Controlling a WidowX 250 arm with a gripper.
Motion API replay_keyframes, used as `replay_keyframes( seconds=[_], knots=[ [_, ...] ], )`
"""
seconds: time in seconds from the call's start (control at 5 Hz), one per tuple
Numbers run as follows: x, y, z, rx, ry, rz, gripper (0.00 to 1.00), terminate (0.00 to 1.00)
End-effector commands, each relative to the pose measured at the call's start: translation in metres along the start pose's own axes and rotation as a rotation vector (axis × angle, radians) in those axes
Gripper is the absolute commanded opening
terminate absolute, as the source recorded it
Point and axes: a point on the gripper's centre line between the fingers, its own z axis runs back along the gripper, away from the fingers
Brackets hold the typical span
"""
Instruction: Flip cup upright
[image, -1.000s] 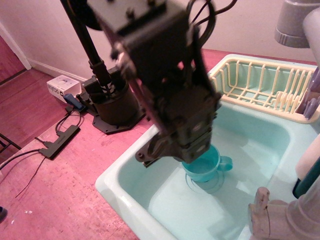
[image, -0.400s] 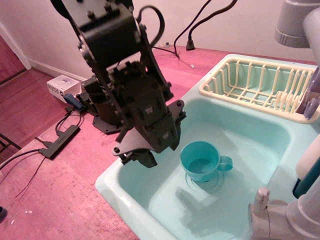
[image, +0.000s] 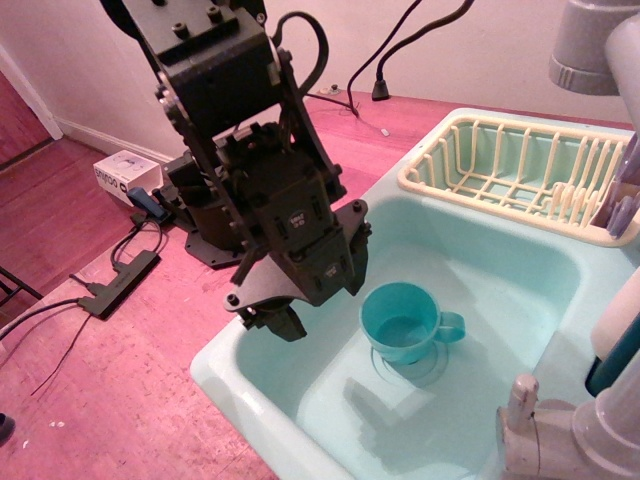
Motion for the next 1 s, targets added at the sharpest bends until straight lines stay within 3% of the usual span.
replay_keyframes(
  seconds=[0.0,0.6,0.8],
  knots=[
    [-0.0004,0.0063,0.0098,-0.005,-0.038,0.011,1.00,0.00],
    [-0.0004,0.0063,0.0098,-0.005,-0.038,0.011,1.00,0.00],
    [-0.0004,0.0063,0.0098,-0.005,-0.038,0.011,1.00,1.00]
  ],
)
